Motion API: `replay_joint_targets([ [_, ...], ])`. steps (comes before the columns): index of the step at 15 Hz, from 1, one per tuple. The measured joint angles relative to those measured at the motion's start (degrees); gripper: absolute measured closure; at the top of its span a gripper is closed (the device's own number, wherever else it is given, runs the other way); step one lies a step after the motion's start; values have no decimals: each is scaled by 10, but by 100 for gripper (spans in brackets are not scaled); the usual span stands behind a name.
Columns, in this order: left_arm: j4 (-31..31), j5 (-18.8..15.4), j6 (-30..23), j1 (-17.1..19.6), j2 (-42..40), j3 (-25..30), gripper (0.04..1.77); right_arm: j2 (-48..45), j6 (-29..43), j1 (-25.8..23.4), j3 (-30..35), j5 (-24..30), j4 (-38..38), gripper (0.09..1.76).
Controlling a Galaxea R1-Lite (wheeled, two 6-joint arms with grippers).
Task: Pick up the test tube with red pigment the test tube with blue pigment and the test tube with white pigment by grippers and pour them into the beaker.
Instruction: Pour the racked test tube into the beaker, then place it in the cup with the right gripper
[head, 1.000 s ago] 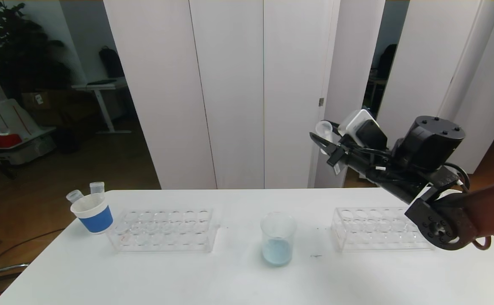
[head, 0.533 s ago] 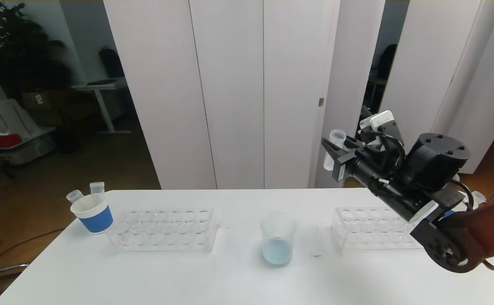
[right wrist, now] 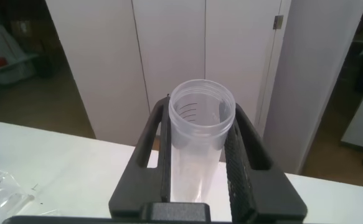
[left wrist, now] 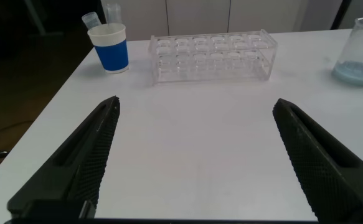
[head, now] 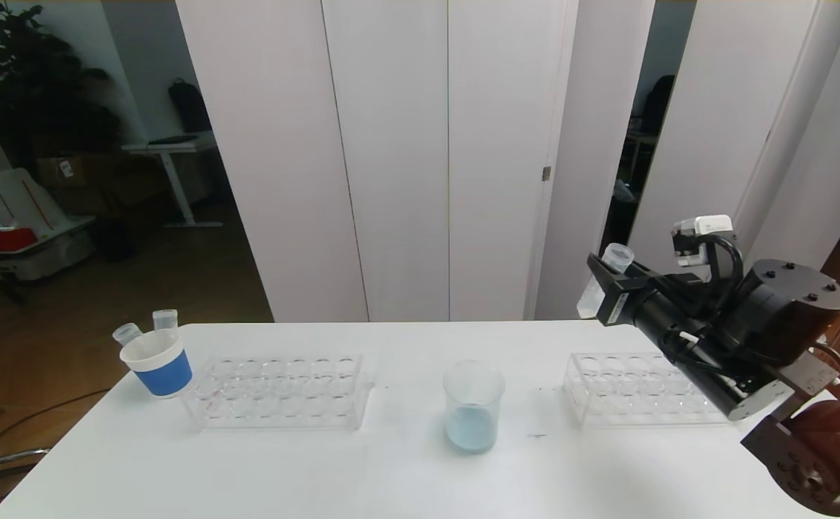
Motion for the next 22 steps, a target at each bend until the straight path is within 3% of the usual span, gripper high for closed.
replay_joint_targets([
  [3,0,0,0,0,0,0,6,-18,1,-8,32,-4,-19,128],
  [7,0,0,0,0,0,0,6,-42,-2,-55,57,-3,-30,128],
  [10,0,0,0,0,0,0,6,-62,-19,-109,58,5,-30,128],
  [15,0,0,0,0,0,0,6,-92,-36,-233,39,85,-29,128],
  [22,0,0,0,0,0,0,6,-80,-52,-373,26,87,-72,128],
])
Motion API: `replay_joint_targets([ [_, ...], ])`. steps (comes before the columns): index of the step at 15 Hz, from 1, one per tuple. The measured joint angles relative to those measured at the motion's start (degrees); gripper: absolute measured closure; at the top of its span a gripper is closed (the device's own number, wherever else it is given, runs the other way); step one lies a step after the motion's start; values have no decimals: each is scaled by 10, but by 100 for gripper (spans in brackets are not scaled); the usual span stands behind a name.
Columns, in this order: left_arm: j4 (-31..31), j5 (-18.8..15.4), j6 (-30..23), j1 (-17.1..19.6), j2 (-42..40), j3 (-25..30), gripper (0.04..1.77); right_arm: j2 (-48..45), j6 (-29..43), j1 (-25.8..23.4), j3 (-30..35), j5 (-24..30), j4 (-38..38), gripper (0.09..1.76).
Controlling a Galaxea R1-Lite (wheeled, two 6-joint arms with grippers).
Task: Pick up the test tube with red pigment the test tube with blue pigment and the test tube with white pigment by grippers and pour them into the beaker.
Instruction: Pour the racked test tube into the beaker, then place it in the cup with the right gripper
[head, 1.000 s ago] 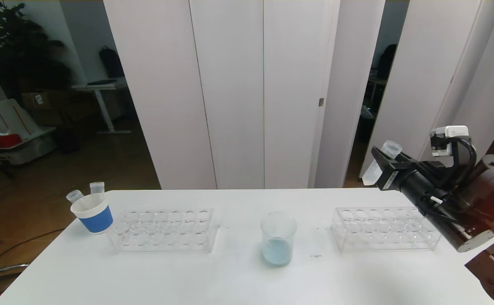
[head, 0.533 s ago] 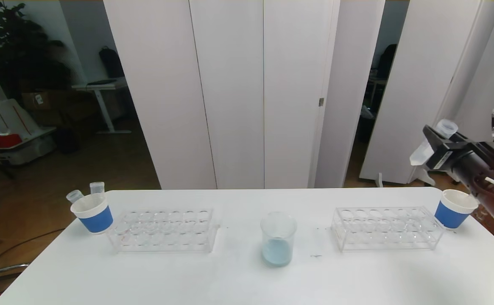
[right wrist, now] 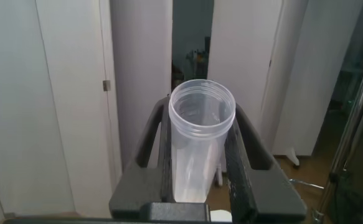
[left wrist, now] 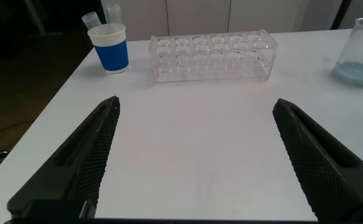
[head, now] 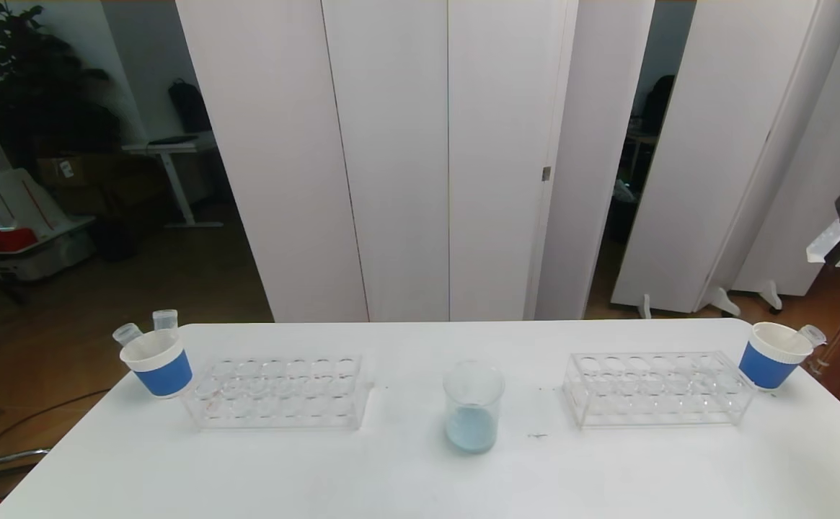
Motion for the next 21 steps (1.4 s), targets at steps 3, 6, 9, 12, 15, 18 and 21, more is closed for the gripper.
replay_joint_targets([
  [3,0,0,0,0,0,0,6,37,4,-34,8,-3,-29,128],
  [6,0,0,0,0,0,0,6,78,32,-49,10,-6,-30,128],
  [9,0,0,0,0,0,0,6,119,39,-51,13,-7,-30,128],
  [12,0,0,0,0,0,0,6,155,39,-50,11,-7,-30,128],
  [15,0,0,0,0,0,0,6,186,39,-49,8,-7,-30,128],
  [18,0,0,0,0,0,0,6,211,38,-53,7,-7,-30,128],
  [21,0,0,0,0,0,0,6,228,30,-61,8,-6,-30,128],
])
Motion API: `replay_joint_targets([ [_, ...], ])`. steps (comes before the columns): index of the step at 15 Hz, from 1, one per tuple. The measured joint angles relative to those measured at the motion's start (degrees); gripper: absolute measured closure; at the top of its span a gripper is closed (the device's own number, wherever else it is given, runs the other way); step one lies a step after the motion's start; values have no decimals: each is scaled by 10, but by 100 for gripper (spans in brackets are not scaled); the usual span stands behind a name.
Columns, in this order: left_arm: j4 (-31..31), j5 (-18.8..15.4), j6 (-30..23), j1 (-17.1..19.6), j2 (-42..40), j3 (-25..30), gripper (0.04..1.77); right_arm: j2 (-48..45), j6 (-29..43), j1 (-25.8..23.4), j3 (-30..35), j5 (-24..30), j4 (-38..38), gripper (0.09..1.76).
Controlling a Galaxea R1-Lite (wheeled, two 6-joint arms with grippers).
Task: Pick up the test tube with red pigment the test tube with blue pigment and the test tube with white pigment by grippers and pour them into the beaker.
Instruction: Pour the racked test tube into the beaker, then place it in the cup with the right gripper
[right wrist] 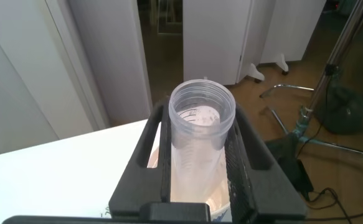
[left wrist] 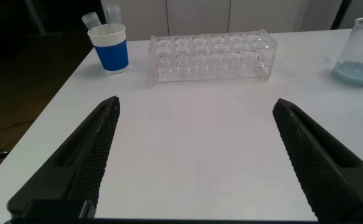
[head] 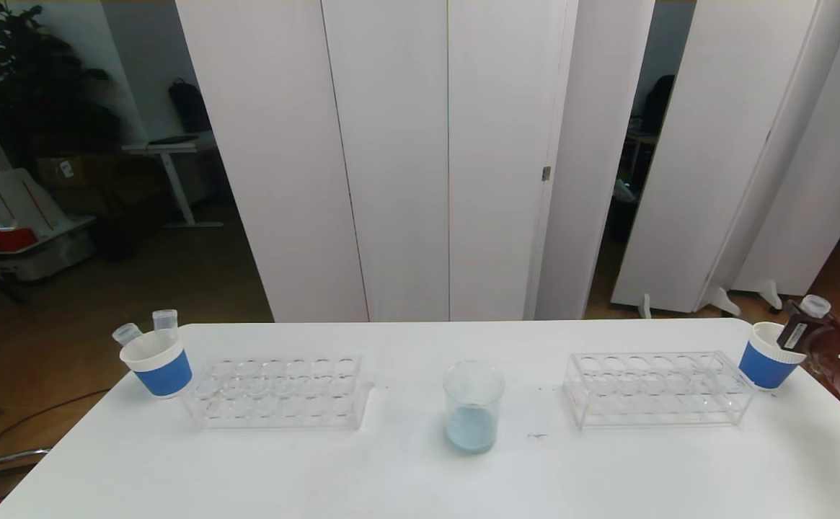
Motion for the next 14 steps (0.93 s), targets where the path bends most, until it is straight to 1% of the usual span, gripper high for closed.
replay_joint_targets([
  [3,0,0,0,0,0,0,6,13,-23,-7,-1,0,0,128],
  [9,0,0,0,0,0,0,6,17,-20,-9,-2,0,0,128],
  [10,0,0,0,0,0,0,6,16,-20,-9,-2,1,0,124],
  [11,0,0,0,0,0,0,6,15,-20,-10,-1,2,0,107],
  [12,0,0,0,0,0,0,6,14,-22,-10,-1,2,0,77],
  [13,0,0,0,0,0,0,6,14,-24,-9,-1,1,0,38],
  [14,0,0,0,0,0,0,6,13,-24,-9,-1,1,0,18],
])
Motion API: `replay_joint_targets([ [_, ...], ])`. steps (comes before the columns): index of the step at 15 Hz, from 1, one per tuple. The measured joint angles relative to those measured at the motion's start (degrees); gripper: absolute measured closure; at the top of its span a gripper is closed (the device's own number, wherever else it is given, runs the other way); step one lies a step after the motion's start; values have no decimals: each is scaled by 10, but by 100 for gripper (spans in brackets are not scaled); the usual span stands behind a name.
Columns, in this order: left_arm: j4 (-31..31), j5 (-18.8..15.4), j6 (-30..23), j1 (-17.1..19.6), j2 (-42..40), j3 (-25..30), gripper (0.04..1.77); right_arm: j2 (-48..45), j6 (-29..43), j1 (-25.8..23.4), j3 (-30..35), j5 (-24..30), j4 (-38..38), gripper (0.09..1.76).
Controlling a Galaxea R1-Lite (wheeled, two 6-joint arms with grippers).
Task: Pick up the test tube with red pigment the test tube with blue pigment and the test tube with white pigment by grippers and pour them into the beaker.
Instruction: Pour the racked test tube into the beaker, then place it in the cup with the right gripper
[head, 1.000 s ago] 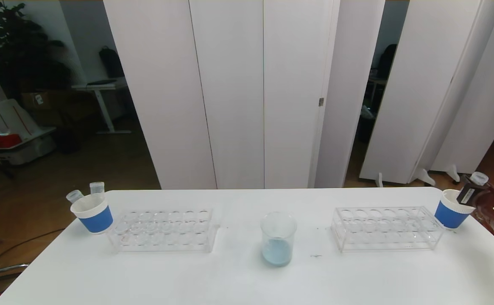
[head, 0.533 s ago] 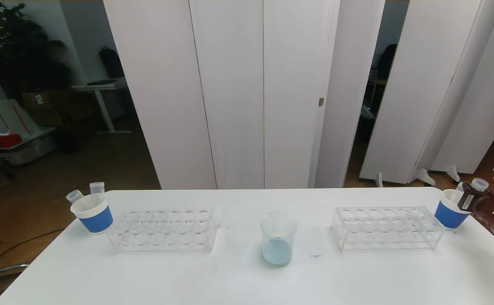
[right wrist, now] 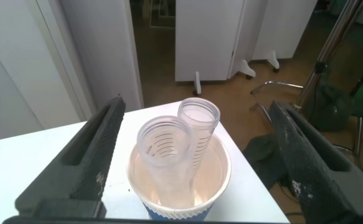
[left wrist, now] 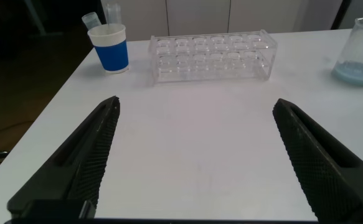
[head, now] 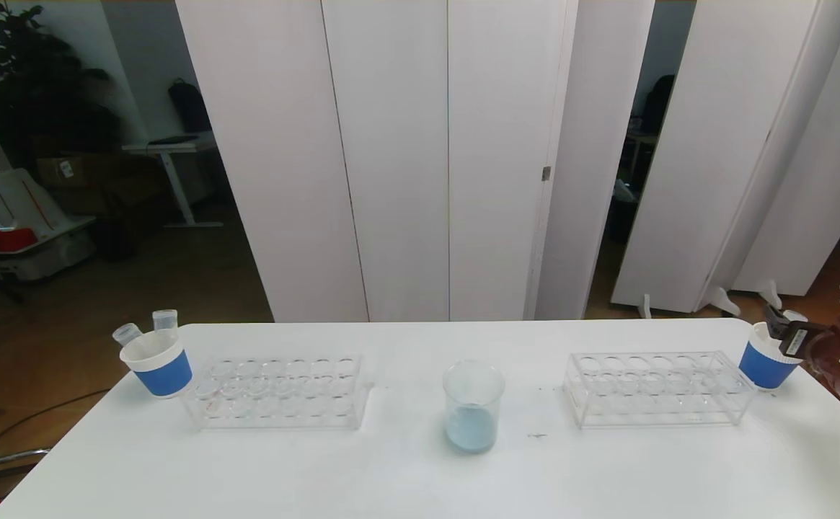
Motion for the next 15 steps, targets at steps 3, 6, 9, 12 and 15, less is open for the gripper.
replay_joint_targets([
  [3,0,0,0,0,0,0,6,-7,3,0,-1,0,0,10],
  [6,0,0,0,0,0,0,6,-36,3,-9,-5,11,4,10],
  [9,0,0,0,0,0,0,6,-109,-7,-22,-19,42,70,10],
  [12,0,0,0,0,0,0,6,-229,-11,-33,-37,84,214,10],
  [15,0,0,0,0,0,0,6,-371,-11,-36,-65,129,399,10],
])
